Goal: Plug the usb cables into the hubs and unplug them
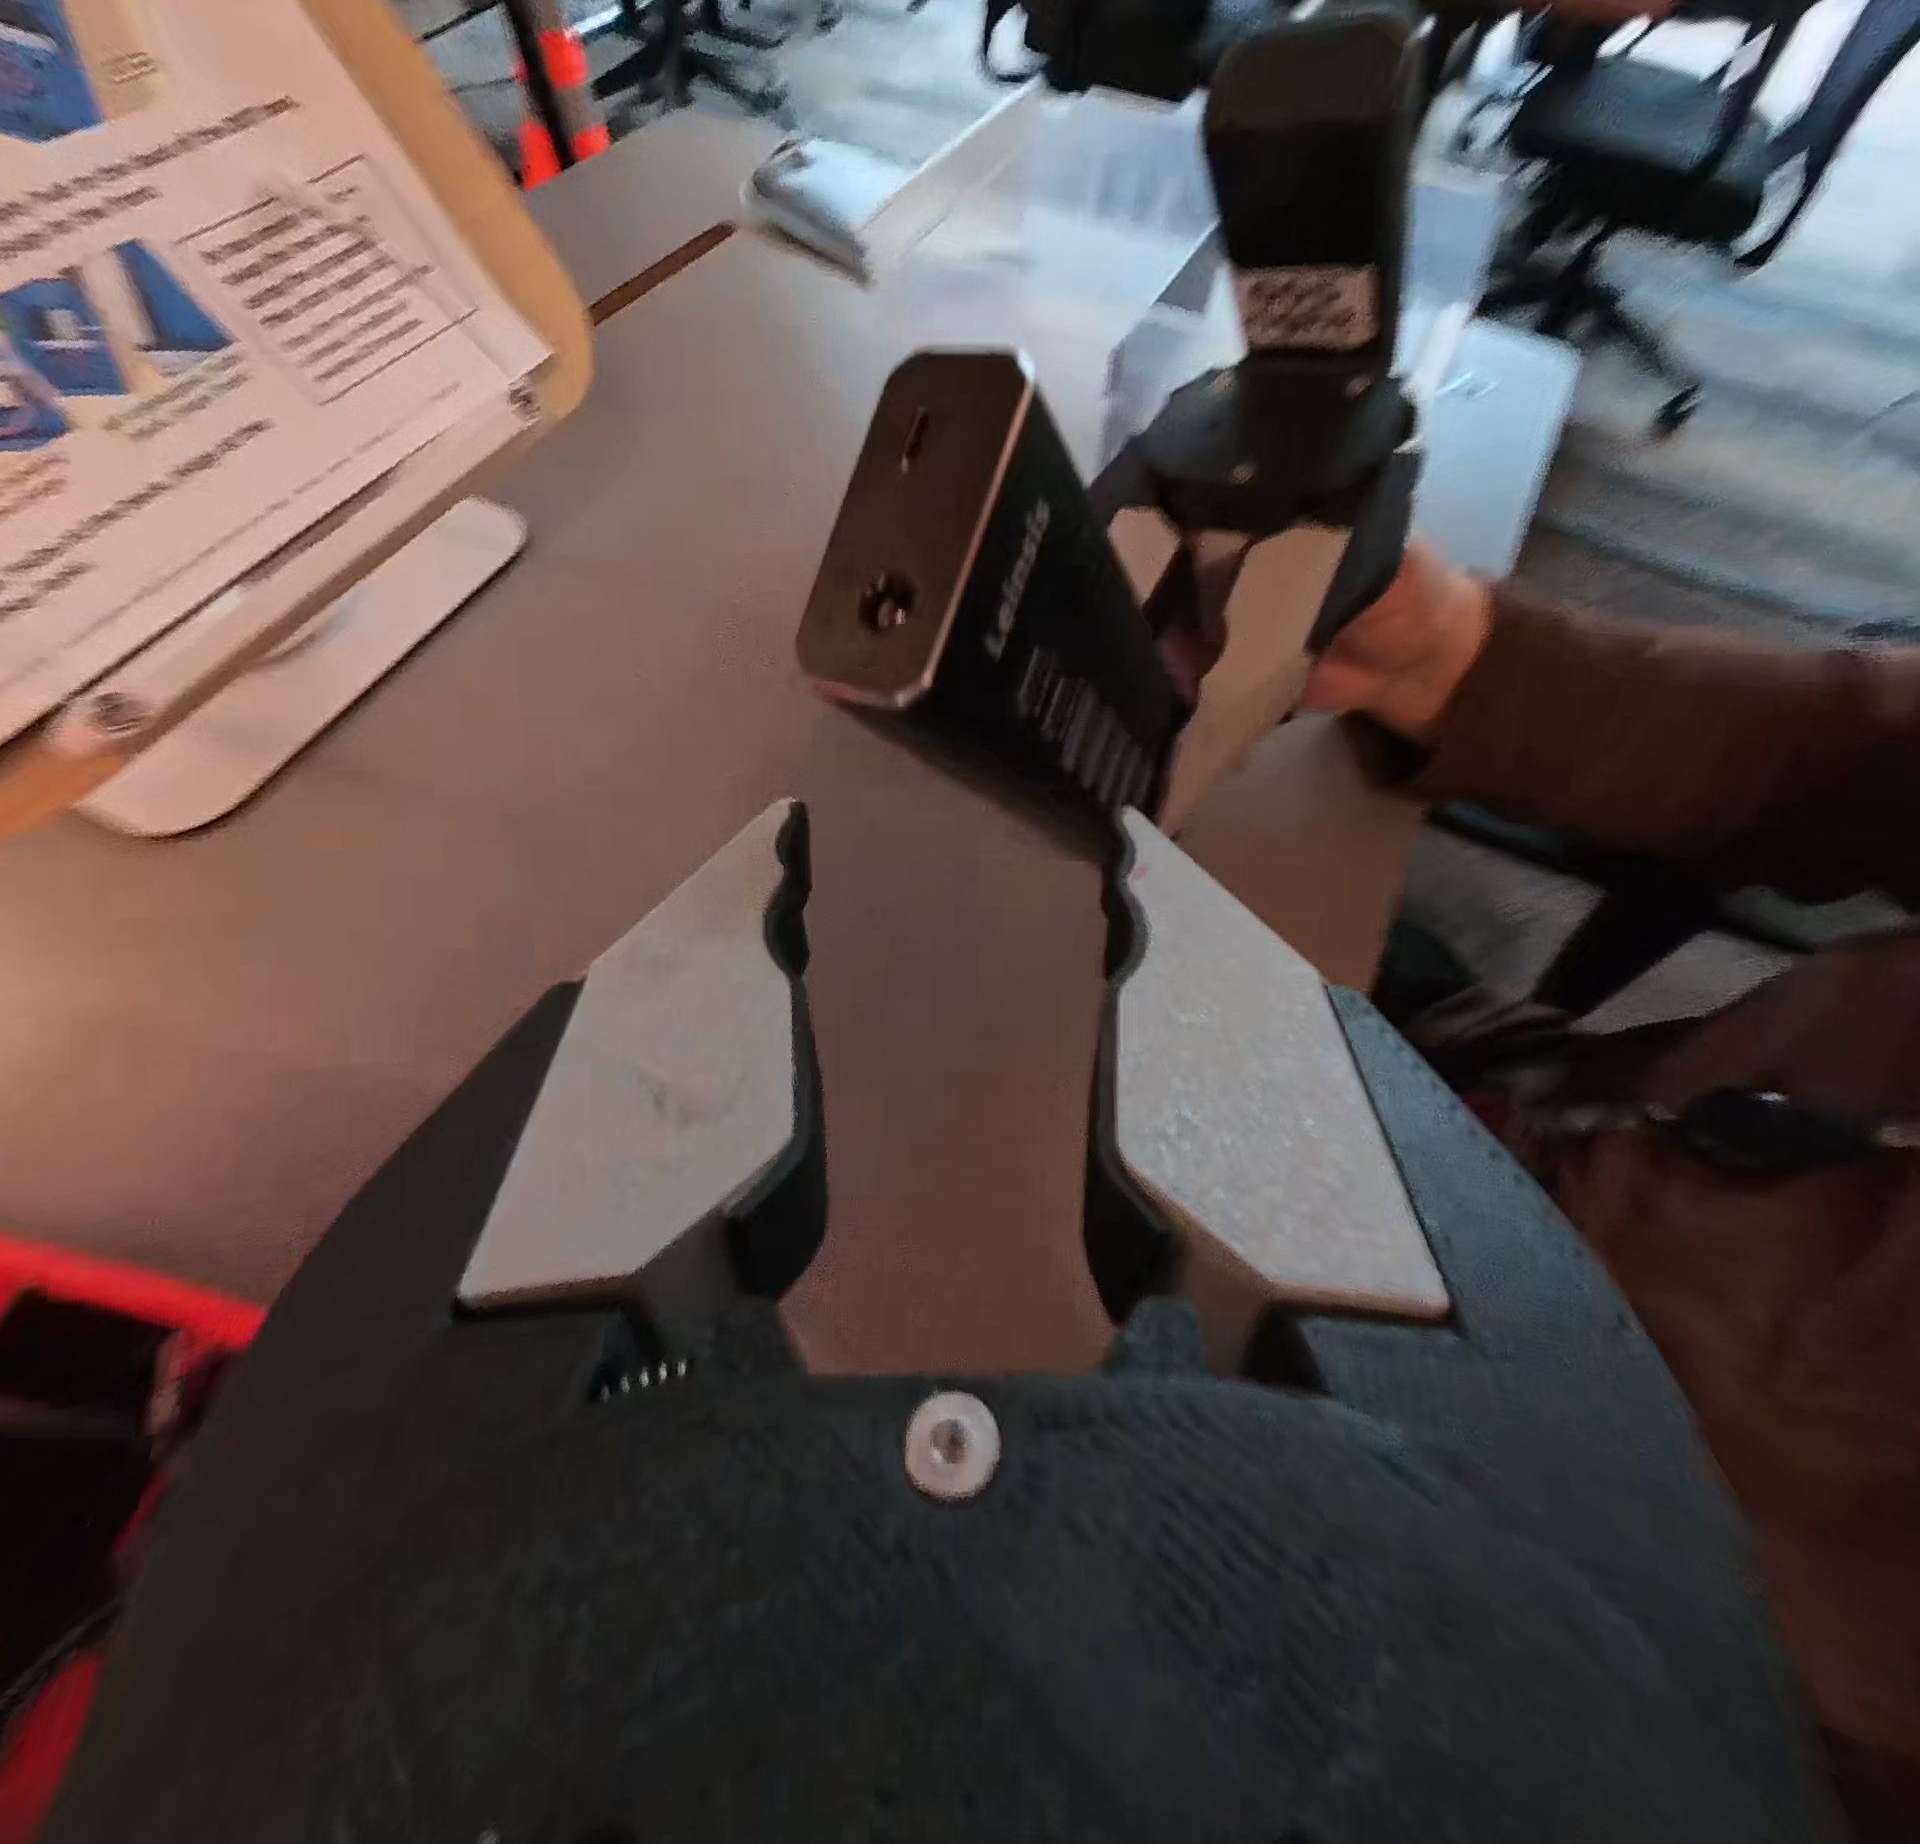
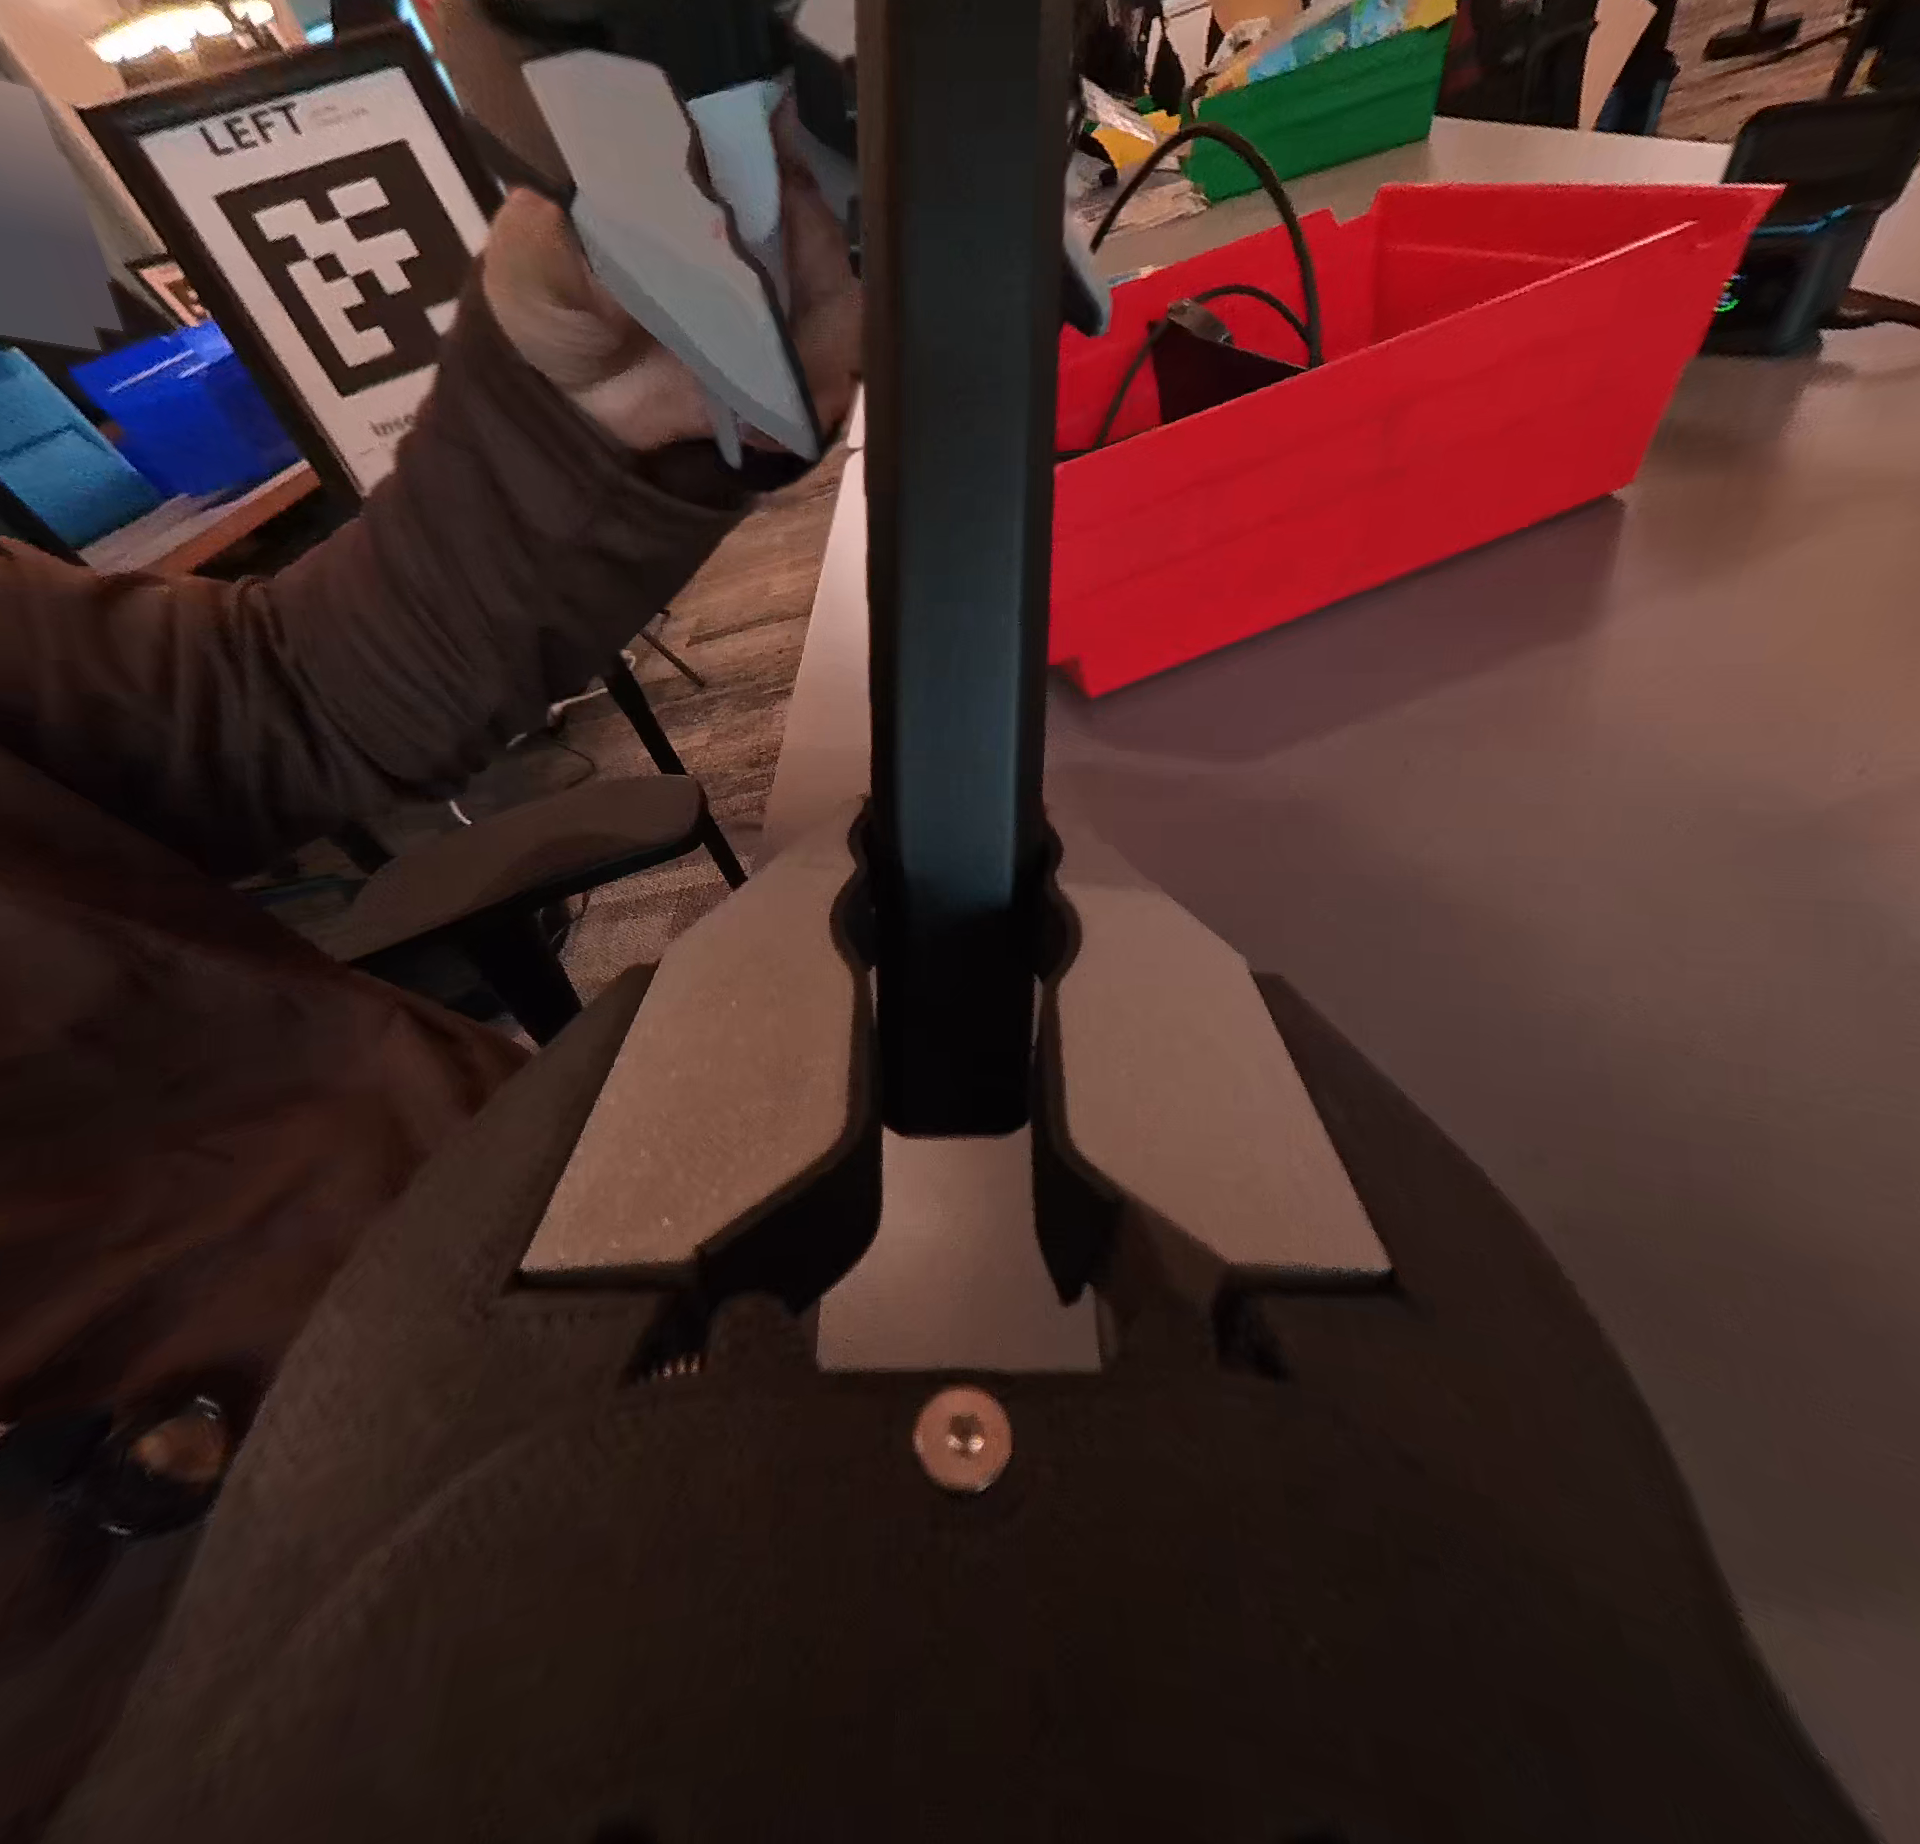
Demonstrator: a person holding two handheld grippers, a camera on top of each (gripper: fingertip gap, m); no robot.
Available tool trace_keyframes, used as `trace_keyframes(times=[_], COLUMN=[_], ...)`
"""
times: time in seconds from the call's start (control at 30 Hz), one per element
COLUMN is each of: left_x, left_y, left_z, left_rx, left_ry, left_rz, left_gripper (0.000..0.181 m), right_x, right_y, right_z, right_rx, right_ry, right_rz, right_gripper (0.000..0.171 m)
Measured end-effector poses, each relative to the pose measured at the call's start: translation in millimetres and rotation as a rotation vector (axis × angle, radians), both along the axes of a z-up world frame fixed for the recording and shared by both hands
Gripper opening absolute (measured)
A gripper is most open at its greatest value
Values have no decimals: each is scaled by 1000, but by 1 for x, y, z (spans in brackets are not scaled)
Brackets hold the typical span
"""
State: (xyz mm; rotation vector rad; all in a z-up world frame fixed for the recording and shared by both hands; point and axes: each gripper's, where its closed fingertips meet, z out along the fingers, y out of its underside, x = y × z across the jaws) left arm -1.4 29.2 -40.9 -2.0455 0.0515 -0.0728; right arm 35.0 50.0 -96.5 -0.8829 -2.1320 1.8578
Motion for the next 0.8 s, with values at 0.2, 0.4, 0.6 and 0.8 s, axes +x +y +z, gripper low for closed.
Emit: trace_keyframes(times=[0.2, 0.4, 0.6, 0.8], left_x=[19, 1, -46, -59], left_y=[16, 37, 75, 96], left_z=[4, -4, -47, -45], left_rx=[98, 51, -110, -82], left_ry=[-138, -17, 198, 174], left_rz=[-145, -2, 211, 221], left_gripper=[33, 31, 26, 26], right_x=[7, -28, -47, -44], right_y=[-4, 30, 79, 95], right_z=[-1, -19, -24, -13], right_rx=[30, 60, 58, -97], right_ry=[29, -59, -86, -112], right_rz=[33, -215, -476, -478], right_gripper=[24, 39, 38, 33])
